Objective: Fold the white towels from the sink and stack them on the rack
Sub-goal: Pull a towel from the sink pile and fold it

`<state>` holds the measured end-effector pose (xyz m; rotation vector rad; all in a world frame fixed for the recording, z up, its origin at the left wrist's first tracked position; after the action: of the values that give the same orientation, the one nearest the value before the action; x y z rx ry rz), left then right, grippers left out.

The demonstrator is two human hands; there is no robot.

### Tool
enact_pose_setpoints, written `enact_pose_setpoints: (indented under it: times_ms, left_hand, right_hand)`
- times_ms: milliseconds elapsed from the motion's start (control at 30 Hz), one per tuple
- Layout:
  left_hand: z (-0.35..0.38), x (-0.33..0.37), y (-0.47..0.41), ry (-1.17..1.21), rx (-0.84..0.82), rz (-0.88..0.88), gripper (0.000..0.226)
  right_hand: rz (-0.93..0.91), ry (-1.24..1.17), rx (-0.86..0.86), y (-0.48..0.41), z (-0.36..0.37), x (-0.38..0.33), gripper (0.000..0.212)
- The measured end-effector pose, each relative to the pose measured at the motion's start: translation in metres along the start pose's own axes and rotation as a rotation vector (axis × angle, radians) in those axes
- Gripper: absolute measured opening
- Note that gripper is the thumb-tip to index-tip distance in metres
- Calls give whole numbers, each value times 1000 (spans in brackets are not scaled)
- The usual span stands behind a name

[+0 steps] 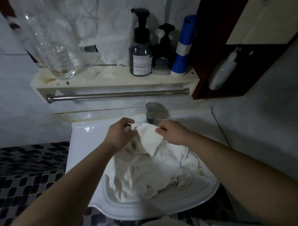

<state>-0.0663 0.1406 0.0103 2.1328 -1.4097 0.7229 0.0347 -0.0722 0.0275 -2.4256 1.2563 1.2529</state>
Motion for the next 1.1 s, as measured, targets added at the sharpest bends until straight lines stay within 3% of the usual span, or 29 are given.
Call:
enact_pose_setpoints:
  times_ms: [67,167,233,333,433,500,567,700,800,900,1000,1100]
  left_hand:
    - [-5,4,1,160,-47,-5,45]
    - [-13,21,3,309,-22,172,47]
    - [-17,29,4,337,-25,304,41]
    - [-24,31,3,229,3,371,37]
    - [-22,20,0,-98,58,397,32]
    - [-14,7,-3,-313,15,279,16]
    - [-8,-10,-2,-341,-21,43,4]
    - [0,-43,1,-232,40,-242,28]
    - [-4,-57,2,-118,173,-373,29]
    - [-13,-51,-3,3,197,-339,22]
    - [-21,-20,-6,95,181,-206,36]
    - [-19,25,-6,111,129,23,32]
  right_hand:
    - [-40,-142,79,-4,5,-9,9]
    - [-110,-289,36,-10,12,-30,48]
    - [-148,-281,-41,-15,17,-45,45]
    - [-128,-278,-75,-23,17,-52,11]
    - [-96,-207,20,-25,11,-50,4]
    - [-113,-173,131,-25,2,-48,4]
    - [-108,-198,263,-25,-11,-44,7]
    - [67,-331,507,-23,-43,-22,12]
    - [217,-404,582,-16,-56,0,17]
    - [242,-328,502,-7,-54,5,14]
    - [176,-401,301,1,-39,-12,59]
    - [38,-419,46,3,-20,-39,71]
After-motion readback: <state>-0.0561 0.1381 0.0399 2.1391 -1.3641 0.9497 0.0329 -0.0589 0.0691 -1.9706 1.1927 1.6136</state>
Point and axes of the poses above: each hand's wrist, its own y-axis away from the middle knuckle, its own z-axis out of the palm, x = y × z, the point moved 1 cm from there along -y, towards the middle knuckle, and after that the axes turned 10 degrees about -y, right-handed, at the moved point
